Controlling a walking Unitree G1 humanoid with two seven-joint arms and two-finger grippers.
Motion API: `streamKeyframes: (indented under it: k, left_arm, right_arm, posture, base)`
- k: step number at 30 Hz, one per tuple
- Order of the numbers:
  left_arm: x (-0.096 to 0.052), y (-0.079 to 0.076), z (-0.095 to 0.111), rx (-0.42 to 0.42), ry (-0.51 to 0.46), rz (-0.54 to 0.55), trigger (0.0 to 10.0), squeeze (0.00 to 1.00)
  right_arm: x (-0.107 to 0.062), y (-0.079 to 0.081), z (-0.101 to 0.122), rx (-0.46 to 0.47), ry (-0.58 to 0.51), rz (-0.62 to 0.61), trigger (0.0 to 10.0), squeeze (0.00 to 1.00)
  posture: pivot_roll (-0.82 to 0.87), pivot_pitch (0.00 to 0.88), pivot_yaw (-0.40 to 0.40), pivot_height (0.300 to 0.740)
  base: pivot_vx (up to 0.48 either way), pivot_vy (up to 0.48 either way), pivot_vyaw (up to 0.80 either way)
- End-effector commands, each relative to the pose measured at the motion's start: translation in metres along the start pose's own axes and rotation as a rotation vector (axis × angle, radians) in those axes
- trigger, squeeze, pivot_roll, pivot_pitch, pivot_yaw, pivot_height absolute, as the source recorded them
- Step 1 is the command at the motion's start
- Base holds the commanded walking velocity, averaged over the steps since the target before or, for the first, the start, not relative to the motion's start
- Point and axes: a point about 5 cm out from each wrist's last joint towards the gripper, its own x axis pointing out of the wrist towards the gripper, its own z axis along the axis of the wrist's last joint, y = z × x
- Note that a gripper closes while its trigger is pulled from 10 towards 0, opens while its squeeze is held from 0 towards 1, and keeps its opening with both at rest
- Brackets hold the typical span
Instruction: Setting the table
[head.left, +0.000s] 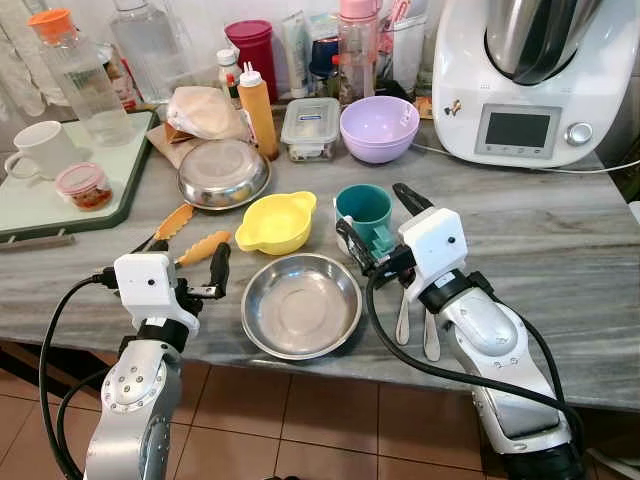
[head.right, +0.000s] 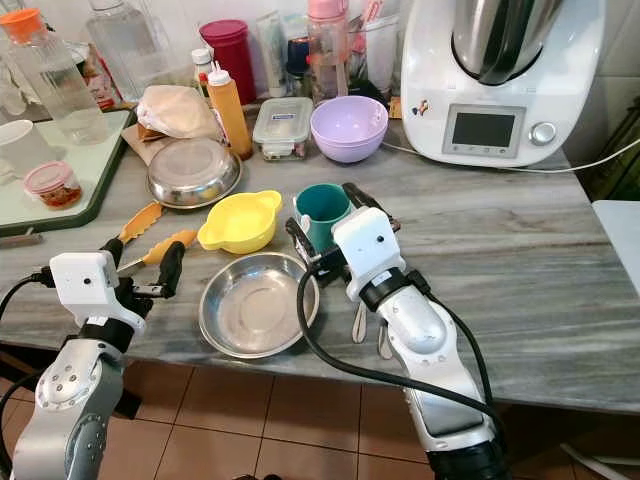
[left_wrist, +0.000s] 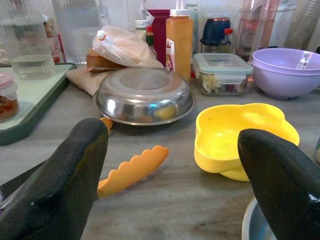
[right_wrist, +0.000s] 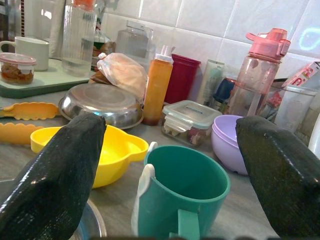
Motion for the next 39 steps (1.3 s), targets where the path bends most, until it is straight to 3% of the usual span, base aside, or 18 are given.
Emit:
streamKeyframes:
  k: [1,39]
  left_arm:
    - [0.0008,0.0021,-0.0011,0.011,0.005,-0.004,10.0,0.00]
    - [0.0042,-0.0003,-0.0012,0.029,0.010,-0.017,10.0,0.00]
  right_arm:
    - [0.0022,-0.0003,0.0016,0.000,-0.011,-0.008,10.0,0.00]
    - [0.0023,-0.0027,-0.0008,0.000,-0.002,-0.049,10.0,0.00]
  posture:
    - [-0.18,0.094,0.114,0.740]
    - [-0.17,0.090,0.127,0.740]
  base:
    - [0.000,0.000,0.00]
    - [0.000,0.000,0.00]
